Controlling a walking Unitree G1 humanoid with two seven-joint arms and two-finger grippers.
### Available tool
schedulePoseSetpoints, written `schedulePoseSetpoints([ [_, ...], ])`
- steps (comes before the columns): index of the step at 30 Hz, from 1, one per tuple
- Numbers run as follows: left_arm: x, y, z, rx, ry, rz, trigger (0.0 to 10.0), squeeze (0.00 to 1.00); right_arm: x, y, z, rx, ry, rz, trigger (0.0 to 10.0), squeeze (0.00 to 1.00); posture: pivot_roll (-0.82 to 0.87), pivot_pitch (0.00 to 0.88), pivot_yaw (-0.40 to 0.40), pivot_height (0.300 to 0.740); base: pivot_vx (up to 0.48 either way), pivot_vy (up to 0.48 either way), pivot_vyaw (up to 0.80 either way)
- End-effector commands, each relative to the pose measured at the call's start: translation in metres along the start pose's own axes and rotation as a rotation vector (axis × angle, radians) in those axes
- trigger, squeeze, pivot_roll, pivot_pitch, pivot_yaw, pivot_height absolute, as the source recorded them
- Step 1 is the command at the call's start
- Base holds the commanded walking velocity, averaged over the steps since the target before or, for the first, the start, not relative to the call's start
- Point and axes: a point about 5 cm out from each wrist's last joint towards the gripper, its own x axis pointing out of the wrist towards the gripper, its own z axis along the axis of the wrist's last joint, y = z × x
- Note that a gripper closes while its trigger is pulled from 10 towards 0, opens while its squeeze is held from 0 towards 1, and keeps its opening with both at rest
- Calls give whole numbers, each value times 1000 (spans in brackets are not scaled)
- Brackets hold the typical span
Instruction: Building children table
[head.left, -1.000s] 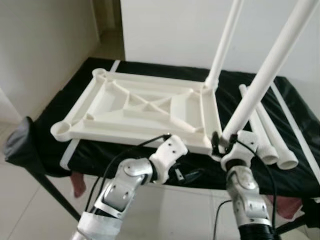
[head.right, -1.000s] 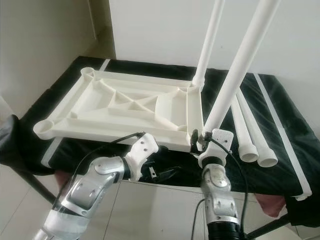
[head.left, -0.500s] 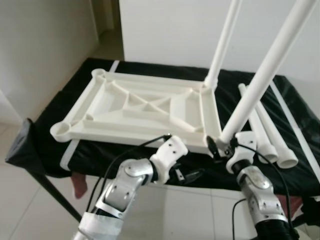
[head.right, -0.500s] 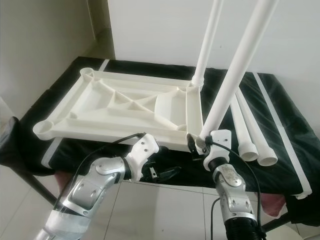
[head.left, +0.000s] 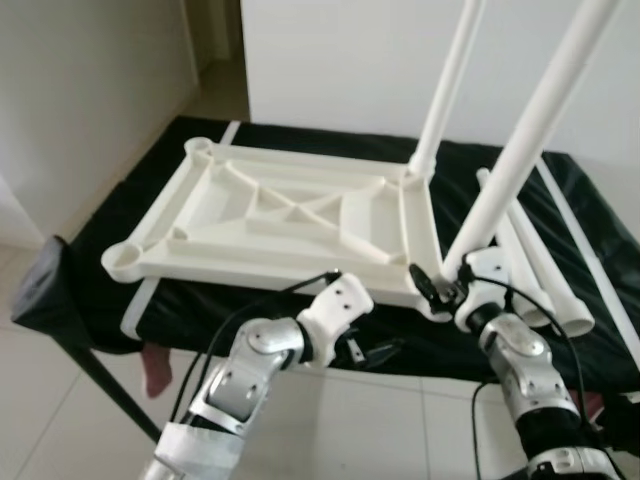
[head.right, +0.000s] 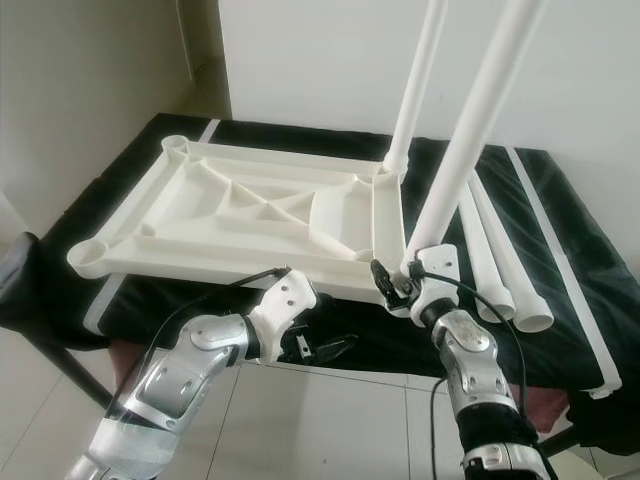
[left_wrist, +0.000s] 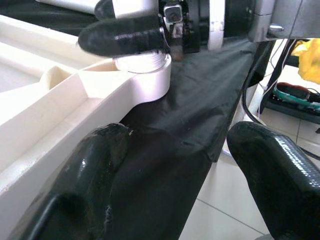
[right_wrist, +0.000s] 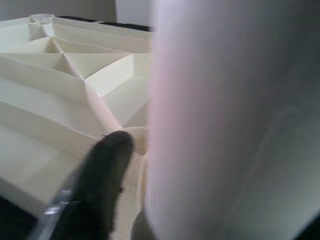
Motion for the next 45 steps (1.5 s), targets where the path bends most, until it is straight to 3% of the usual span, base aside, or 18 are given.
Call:
schedulePoseSetpoints([
  [1,2,3,-2,12,6,68,10000,0,2,-1,-2,-16,11,24,0,0,3,0,-31,740,0,0,0],
  [9,1,4,-2,9,7,80,10000,0,1,-1,-8,14,23,14,0,0,5,0,-34,740,0,0,0],
  [10,1,3,-2,8,7,80,10000,0,1,-1,-8,15,23,8,4667,0,5,0,-34,740,0,0,0],
  [11,1,3,-2,8,7,80,10000,0,1,-1,-9,17,27,2,10000,0,3,0,-34,740,0,0,0],
  [18,1,2,-2,0,3,74,10000,0,-2,2,-12,45,38,-83,10000,0,-4,0,-31,740,0,0,0],
  [25,2,1,-2,-4,1,68,10000,0,-4,9,-18,109,69,-315,10000,0,-4,0,-32,740,0,0,0],
  [34,1,1,-2,-4,1,63,10000,0,-8,13,-18,137,68,-508,10000,0,-3,0,-34,740,0,0,0],
  [36,1,1,-2,-4,2,61,10000,0,-7,18,-18,146,71,-541,10000,0,-3,0,-37,740,0,0,0],
  [38,3,-1,-2,-7,1,57,10000,0,-9,28,-21,176,90,-655,10000,0,-1,0,-40,740,0,0,0],
  [42,3,-2,-2,-8,1,56,10000,0,-9,31,-21,192,89,-706,10000,0,1,0,-40,740,0,0,0],
  [45,3,-4,-3,-12,4,51,10000,0,-2,35,-10,205,34,-667,10000,0,1,0,-38,740,0,0,0],
])
